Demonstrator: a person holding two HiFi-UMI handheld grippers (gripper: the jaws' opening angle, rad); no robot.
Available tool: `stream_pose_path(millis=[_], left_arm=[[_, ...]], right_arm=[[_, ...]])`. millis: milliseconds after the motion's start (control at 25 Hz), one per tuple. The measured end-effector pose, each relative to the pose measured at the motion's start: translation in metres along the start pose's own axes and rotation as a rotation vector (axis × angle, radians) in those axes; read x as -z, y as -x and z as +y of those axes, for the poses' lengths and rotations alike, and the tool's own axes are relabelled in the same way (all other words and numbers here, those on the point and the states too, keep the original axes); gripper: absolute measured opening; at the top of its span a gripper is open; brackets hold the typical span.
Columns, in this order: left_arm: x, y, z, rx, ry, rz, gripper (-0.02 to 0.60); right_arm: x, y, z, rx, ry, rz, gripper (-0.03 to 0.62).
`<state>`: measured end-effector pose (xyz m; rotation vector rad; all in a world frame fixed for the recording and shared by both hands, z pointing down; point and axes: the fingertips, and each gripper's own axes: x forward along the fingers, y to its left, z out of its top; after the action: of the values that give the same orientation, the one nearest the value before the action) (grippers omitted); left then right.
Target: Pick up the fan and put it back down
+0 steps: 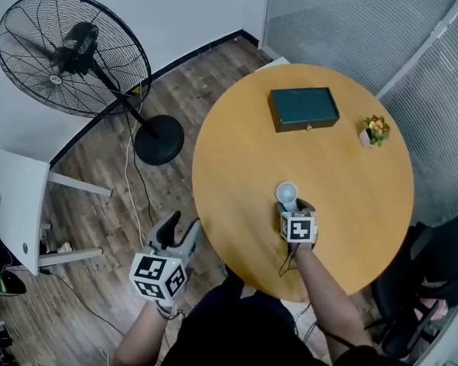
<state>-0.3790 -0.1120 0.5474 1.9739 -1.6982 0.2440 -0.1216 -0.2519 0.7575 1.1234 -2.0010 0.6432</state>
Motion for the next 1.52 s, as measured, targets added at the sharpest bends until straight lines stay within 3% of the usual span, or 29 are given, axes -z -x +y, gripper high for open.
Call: stream_pose_path(millis=[280,800,1200,1360,1520], left_arm=[[-0.015,-0.009,-0.022,0.029,-0.012,-0.028,0.207],[-0.061,-0.025,-0.114,0.123,-0.083,-0.117,0.199],[-0.126,-0.005,-0.15,0.088,-0.125,-0.304,0.13],[-0.157,0.011,-0.164,0.09,-0.149,-0.402,0.041],[-0.182,0.024,-0.18,0.103,-0.174,-0.463,0.018]], right_arm=[[-0.013,0.052,-0.017,-0.018,-0.077,-0.097,0.256],[-0.091,0.207,-0.094,-0.004,-0.189,-0.418,0.085],[-0.145,0.304,-0.109,0.01,-0.145,-0.642,0.06],[-0.165,0.35,-0.109,0.032,-0.11,-0.757,0.008],[-0.182,0.396,-0.108,0.048,-0.064,-0.87,0.005]])
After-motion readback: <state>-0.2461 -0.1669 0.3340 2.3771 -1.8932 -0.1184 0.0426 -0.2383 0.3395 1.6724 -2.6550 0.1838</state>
